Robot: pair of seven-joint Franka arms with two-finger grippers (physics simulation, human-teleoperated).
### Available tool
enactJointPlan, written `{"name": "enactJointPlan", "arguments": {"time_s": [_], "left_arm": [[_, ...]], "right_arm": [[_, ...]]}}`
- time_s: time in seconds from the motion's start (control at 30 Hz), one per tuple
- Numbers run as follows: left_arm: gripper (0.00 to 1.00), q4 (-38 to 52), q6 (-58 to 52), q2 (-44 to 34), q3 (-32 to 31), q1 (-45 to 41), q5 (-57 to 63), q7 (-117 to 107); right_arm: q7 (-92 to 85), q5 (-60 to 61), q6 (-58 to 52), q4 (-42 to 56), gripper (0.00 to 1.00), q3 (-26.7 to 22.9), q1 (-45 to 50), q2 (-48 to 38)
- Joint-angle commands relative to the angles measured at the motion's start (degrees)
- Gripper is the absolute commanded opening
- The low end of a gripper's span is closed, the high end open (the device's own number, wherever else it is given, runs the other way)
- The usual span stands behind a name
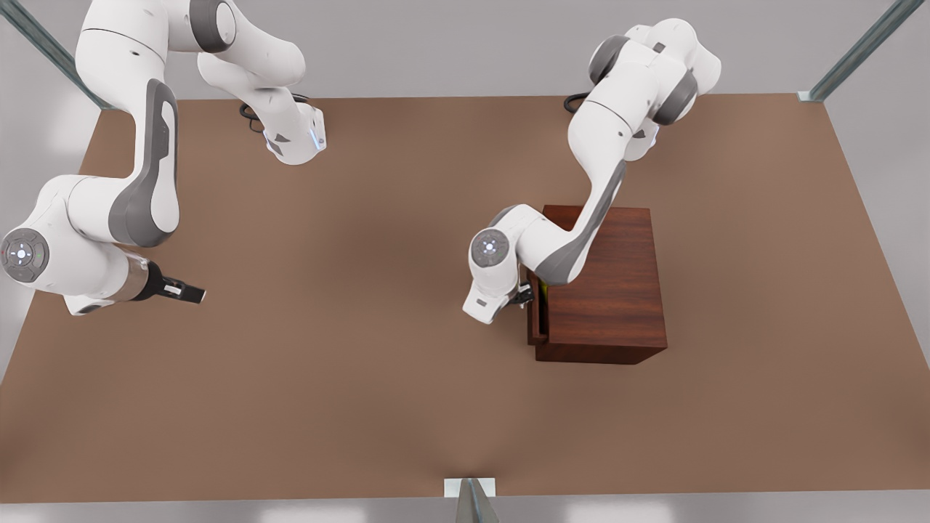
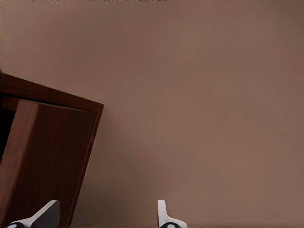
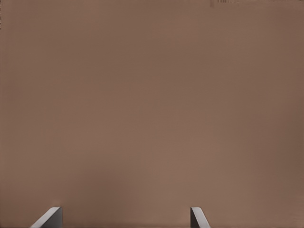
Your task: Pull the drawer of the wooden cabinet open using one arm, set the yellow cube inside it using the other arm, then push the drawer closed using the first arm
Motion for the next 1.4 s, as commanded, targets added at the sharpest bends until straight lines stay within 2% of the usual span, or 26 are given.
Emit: {"name": "enactJointPlan", "arguments": {"time_s": [0.0,0.9,0.97,1.0,1.07,1.1,1.17,1.2,1.23,1.27,1.33,1.37], "left_arm": [[1.0,-0.11,-0.61,-0.3,-0.01,0.08,0.03,6.43],[1.0,-0.63,-6.94,-1.88,2.19,0.52,3.9,7.66],[1.0,3.75,-12.73,-6.01,2.54,1.13,-1.63,7.13],[1.0,11.91,-23.62,-7.77,2.37,1.66,-4.36,7.3],[1.0,15.45,-35.94,-22.7,2.28,4.29,-6.91,9.31],[1.0,15.36,-41.39,-25.78,2.63,7.01,-6.29,23.97],[1.0,11.5,-41.14,-27.02,3.6,22.04,-9.1,55.97],[1.0,0.36,-32.45,-30.52,3.6,30.65,-14.2,65.04],[1.0,-19.84,-17.78,-40.62,4.21,31.89,-14.38,64.79],[1.0,-27.01,-11.86,-43.46,4.04,31.46,-13.94,59.97],[1.0,-17.43,-13.88,-35.2,3.77,28.11,-12.18,57.75],[1.0,-17.25,-14.24,-34.14,3.95,28.55,-12.36,57.75]], "right_arm": [[-6.76,0.01,-0.03,0.01,1.0,-0.01,0.0,-0.07],[-6.94,0.01,0.05,0.27,1.0,-0.01,-0.09,-0.07],[-6.85,0.01,-0.03,0.27,1.0,-0.01,-0.09,-0.07],[-6.85,0.01,-0.03,0.27,1.0,-0.1,-0.09,-0.07],[-6.85,0.01,-0.03,0.27,1.0,-0.01,-0.09,-0.07],[-6.85,0.01,-0.03,0.27,1.0,-0.1,-0.09,-0.07],[-6.94,0.01,0.05,0.27,1.0,-0.1,-0.18,-0.07],[-7.02,0.01,-0.03,0.27,1.0,-0.01,-0.18,-0.07],[-7.2,0.01,-0.03,0.27,1.0,-0.1,-0.26,-0.07],[-7.2,0.01,-0.03,0.27,1.0,-0.1,-0.26,-0.07],[-7.29,0.01,-0.03,0.27,1.0,-0.1,-0.26,-0.07],[-7.2,0.01,-0.03,0.27,1.0,-0.1,-0.26,-0.07]]}}
